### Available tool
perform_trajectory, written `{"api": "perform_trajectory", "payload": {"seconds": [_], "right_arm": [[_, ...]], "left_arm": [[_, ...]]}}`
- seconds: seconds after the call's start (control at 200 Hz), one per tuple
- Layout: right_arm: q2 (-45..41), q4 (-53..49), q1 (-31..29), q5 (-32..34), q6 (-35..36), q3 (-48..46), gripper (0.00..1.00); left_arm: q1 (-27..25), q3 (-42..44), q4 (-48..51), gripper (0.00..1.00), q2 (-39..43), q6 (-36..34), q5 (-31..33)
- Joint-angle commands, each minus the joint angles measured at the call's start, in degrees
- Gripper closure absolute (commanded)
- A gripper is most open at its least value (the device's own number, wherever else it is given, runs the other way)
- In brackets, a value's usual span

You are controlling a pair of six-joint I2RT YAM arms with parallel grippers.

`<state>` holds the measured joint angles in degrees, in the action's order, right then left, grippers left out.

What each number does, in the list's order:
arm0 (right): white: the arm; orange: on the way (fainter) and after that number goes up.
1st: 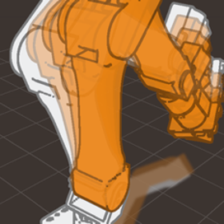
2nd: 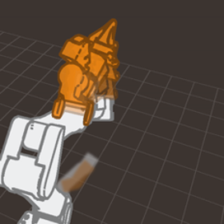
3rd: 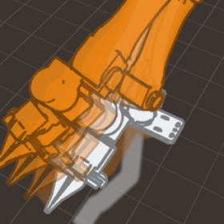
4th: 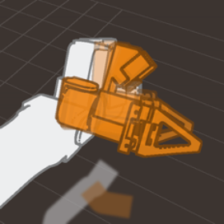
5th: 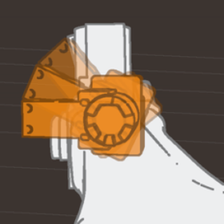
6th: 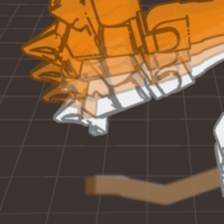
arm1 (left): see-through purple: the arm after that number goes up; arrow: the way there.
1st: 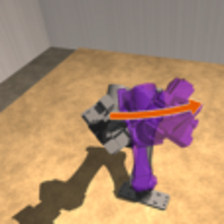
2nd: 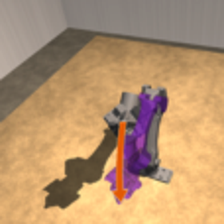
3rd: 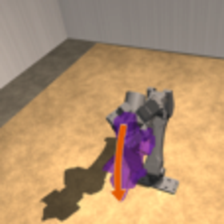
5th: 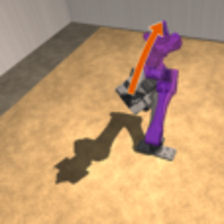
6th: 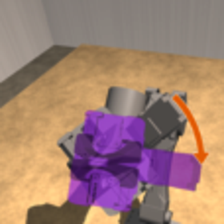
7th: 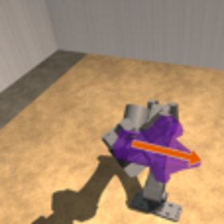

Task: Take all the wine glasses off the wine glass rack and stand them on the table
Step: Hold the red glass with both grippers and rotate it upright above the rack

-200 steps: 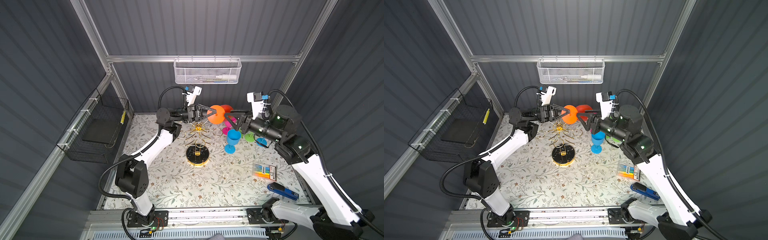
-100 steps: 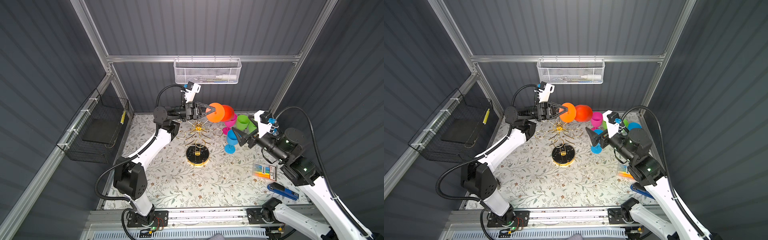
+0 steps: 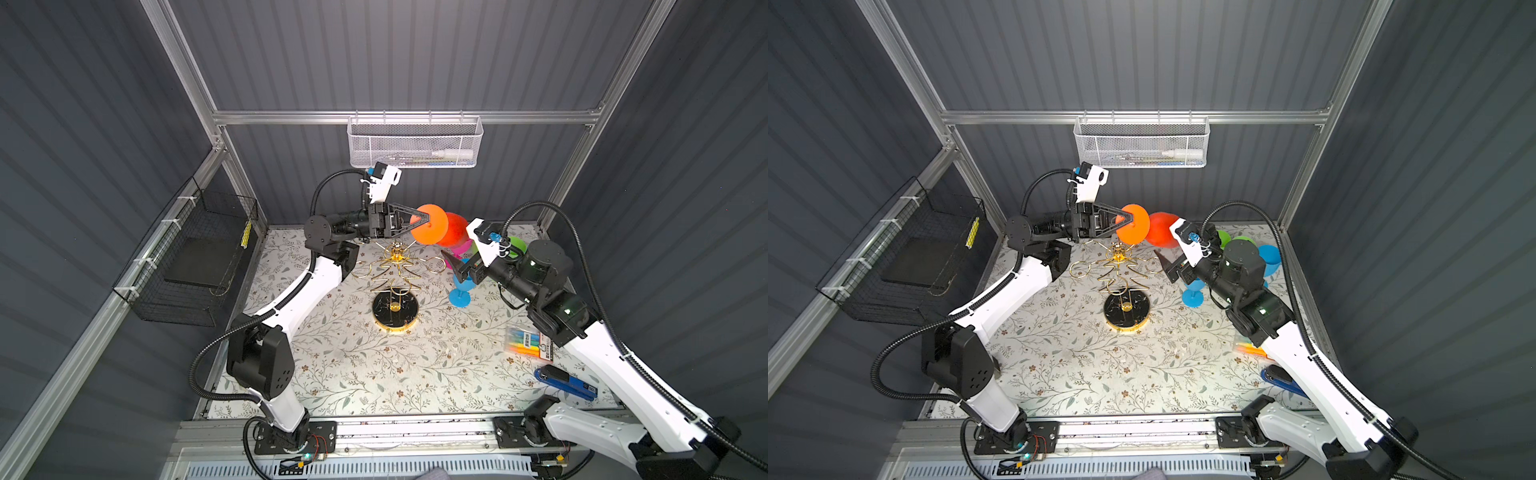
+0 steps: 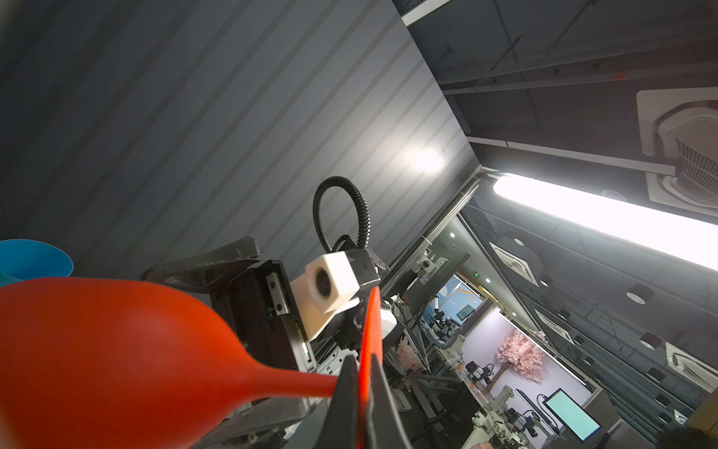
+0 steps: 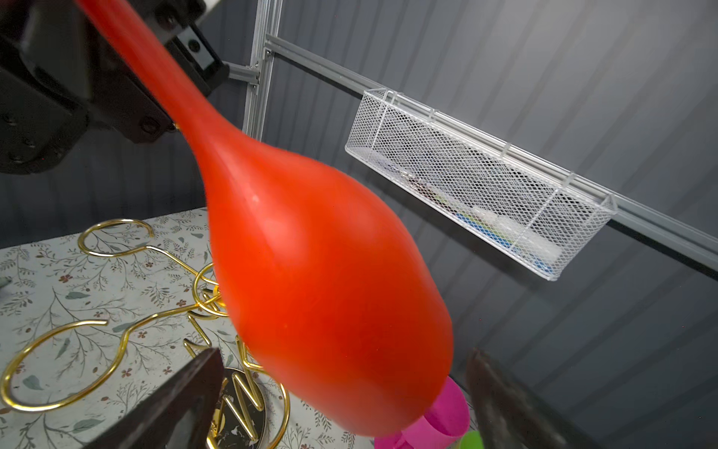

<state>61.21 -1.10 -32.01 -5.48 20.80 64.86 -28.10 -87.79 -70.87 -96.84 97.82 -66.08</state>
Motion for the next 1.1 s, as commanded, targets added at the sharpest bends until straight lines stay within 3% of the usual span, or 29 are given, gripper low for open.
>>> {"api": "perform_trajectory", "payload": {"seconds": [0.0,0.865,1.096], "right_arm": [[0.9,4.2,-0.4,2.0,2.7,2.8,0.01],[8.7,8.9,-2.8,2.6,4.6,7.2,0.01],[7.7,7.6,-3.0,2.7,3.9,6.4,0.19]], "left_arm": [[-0.1,-2.2,-4.6,1.00,1.0,2.8,-0.6],[-0.1,-2.2,-4.6,1.00,0.7,4.7,-1.8],[-0.1,-2.5,-4.7,1.00,0.8,4.8,-1.7]]}}
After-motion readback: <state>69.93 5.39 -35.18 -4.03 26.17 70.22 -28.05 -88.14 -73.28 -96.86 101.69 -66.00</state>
